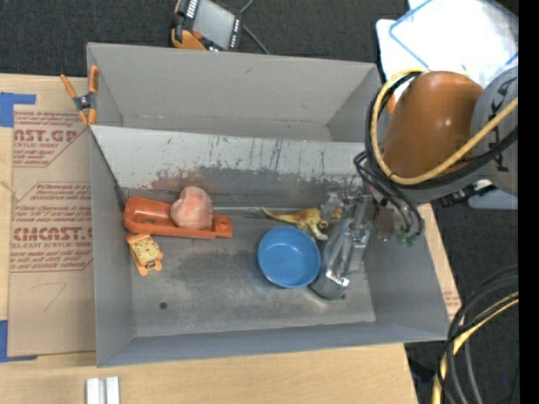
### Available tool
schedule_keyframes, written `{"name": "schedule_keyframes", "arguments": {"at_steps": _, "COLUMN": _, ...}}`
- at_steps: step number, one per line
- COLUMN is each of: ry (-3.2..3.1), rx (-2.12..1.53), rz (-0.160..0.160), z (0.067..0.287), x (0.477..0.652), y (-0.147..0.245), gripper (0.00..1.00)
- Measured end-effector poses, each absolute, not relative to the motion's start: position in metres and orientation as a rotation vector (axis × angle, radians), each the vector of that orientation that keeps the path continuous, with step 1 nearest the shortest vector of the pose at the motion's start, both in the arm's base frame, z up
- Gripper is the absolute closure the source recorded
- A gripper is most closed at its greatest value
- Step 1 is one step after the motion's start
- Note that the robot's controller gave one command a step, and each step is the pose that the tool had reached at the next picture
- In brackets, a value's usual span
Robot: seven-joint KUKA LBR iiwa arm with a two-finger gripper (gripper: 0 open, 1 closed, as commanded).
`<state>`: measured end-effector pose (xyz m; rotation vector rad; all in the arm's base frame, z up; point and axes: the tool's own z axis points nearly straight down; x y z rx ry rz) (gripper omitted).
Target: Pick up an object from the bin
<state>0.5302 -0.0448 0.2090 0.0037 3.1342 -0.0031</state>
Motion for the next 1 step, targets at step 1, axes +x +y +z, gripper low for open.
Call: {"name": "schedule_keyframes", "arguments": {"at_steps": 1, "ry": 3.110, "rx": -0.384, "rz": -0.004, "z": 0.2310, "x": 0.5238, "y": -0.0255, "gripper": 0.00}}
